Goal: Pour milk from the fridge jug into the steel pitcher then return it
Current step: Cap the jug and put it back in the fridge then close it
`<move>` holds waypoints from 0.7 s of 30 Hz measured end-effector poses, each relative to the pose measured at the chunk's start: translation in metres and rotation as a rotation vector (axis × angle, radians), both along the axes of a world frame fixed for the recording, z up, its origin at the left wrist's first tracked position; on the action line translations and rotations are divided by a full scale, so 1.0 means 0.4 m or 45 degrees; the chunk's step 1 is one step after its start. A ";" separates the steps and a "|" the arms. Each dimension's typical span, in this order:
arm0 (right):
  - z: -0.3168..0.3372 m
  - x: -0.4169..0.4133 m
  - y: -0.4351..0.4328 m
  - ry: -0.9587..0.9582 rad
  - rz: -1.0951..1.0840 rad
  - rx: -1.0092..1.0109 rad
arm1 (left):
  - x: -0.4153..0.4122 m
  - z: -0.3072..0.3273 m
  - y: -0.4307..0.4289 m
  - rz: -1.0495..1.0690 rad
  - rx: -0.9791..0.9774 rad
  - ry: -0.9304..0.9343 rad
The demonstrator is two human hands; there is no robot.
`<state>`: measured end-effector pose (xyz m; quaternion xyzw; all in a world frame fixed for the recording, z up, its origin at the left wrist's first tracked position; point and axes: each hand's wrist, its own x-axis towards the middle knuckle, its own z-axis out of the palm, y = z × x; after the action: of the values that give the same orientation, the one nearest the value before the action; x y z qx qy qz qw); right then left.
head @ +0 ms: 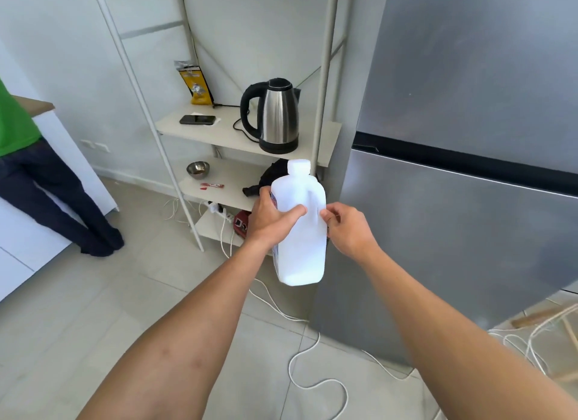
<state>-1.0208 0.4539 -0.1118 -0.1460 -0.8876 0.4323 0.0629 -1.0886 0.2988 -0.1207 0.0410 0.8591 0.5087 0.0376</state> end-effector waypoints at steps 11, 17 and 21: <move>0.068 -0.017 0.085 0.134 -0.090 0.105 | -0.026 0.068 0.107 0.039 -0.131 0.083; 0.092 -0.035 0.121 0.210 -0.081 0.241 | -0.023 0.098 0.146 0.091 -0.183 0.074; 0.102 -0.053 0.138 0.245 -0.059 0.467 | -0.030 0.118 0.169 0.127 -0.225 0.099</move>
<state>-1.0418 0.5089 -0.0711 -0.1104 -0.9378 0.2738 0.1827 -1.1007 0.3664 -0.0735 0.0146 0.9025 0.4302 -0.0175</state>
